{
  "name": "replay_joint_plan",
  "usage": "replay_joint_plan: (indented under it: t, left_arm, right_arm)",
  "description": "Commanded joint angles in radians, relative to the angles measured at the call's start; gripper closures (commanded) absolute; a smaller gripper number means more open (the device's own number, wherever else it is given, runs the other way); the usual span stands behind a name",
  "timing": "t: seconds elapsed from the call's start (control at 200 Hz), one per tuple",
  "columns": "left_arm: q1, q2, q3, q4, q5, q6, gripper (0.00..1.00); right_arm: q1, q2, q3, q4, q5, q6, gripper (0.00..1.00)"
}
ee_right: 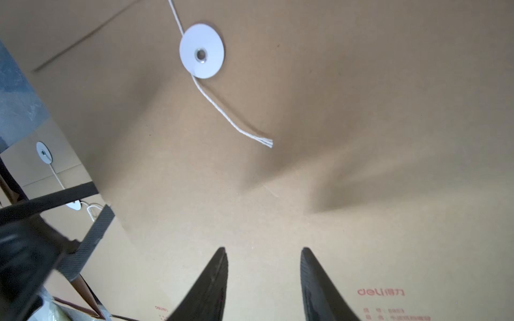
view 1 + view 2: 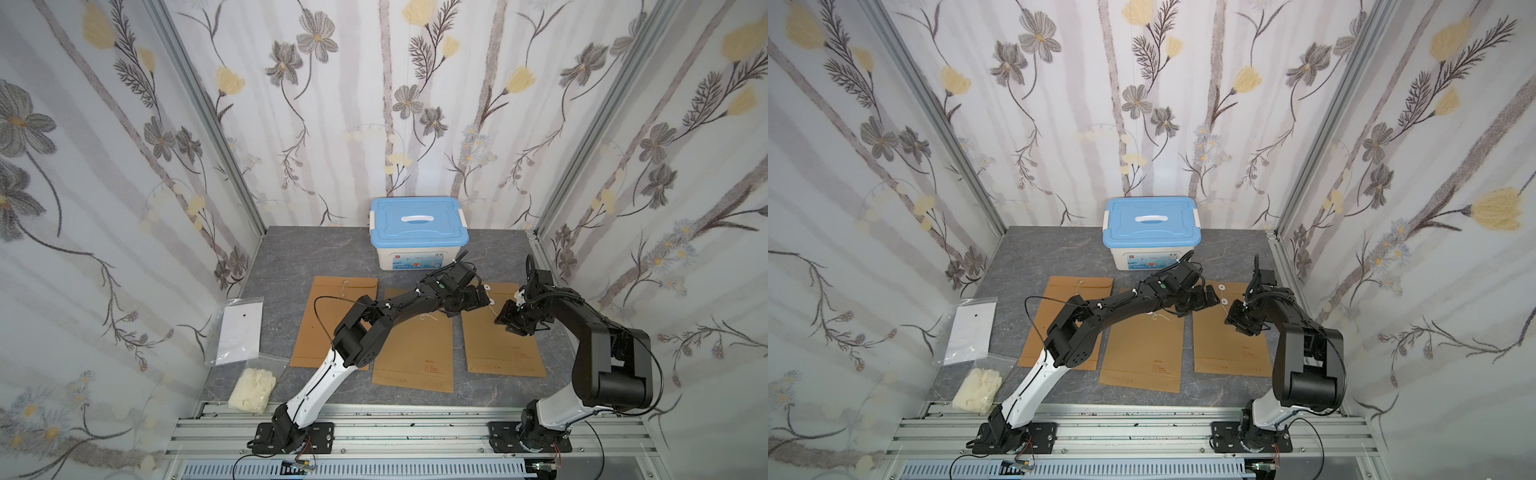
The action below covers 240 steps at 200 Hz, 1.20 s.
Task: Close the mouth of the file bag
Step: Place the file bag at the center of the board, then reset both arms
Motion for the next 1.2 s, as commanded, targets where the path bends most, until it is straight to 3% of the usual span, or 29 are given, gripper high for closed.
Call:
replay_joint_plan:
  t: [0.0,0.11,0.26,0.34,0.435,0.455,0.465,0.475,0.495,0.605,0.724,0.894,1.044,1.154,1.194]
  left_arm:
    - [-0.013,0.003,0.069,-0.207,-0.074,0.104,0.00]
    - [-0.009,-0.021,0.062,-0.262,-0.147,0.143,0.00]
    - [0.020,-0.090,-0.035,-0.186,-0.126,0.157,0.00]
    - [0.015,-0.205,-0.168,-0.081,-0.192,0.236,0.00]
    - [0.010,-0.377,-0.359,0.046,-0.354,0.356,0.00]
    - [0.012,-0.418,-0.405,0.074,-0.383,0.382,0.00]
    - [0.014,-0.434,-0.430,0.088,-0.394,0.395,0.00]
    - [0.016,-0.455,-0.448,0.112,-0.404,0.406,0.00]
    - [0.023,-0.490,-0.506,0.153,-0.422,0.427,0.00]
    - [0.090,-0.700,-0.836,0.410,-0.453,0.539,0.00]
    - [0.155,-0.902,-1.128,0.589,-0.654,0.647,0.00]
    - [0.324,-1.155,-1.335,0.526,-0.738,0.685,0.00]
    - [0.476,-1.356,-1.532,0.590,-0.788,0.773,0.00]
    - [0.530,-1.388,-1.612,0.663,-0.933,0.759,0.00]
    - [0.554,-1.387,-1.654,0.743,-0.914,0.753,0.00]
  right_arm:
    - [-0.009,-0.030,0.000,0.047,-0.015,0.002,0.55]
    - [-0.020,-0.089,0.000,0.071,0.005,0.017,0.50]
    - [-0.032,-0.209,-0.041,0.116,-0.016,0.034,0.45]
    - [-0.032,-0.281,-0.049,0.147,-0.034,0.023,0.42]
    - [-0.032,-0.377,-0.060,0.171,0.023,0.013,0.35]
    - [-0.032,-0.403,-0.064,0.175,0.054,0.015,0.30]
    - [-0.032,-0.412,-0.067,0.177,0.073,0.018,0.13]
    - [-0.032,-0.422,-0.072,0.182,0.094,0.022,0.03]
    - [-0.033,-0.442,-0.083,0.198,0.128,0.030,0.00]
    - [-0.043,-0.527,-0.185,0.395,0.146,0.023,0.00]
    - [-0.044,-0.638,-0.346,0.652,0.213,0.010,0.00]
    - [-0.037,-0.740,-0.573,0.992,0.240,-0.126,0.00]
    - [-0.004,-0.640,-0.562,1.022,0.291,-0.240,0.00]
    - [0.066,-0.562,-0.589,1.169,0.320,-0.288,0.00]
    - [0.107,-0.533,-0.589,1.201,0.359,-0.333,0.00]
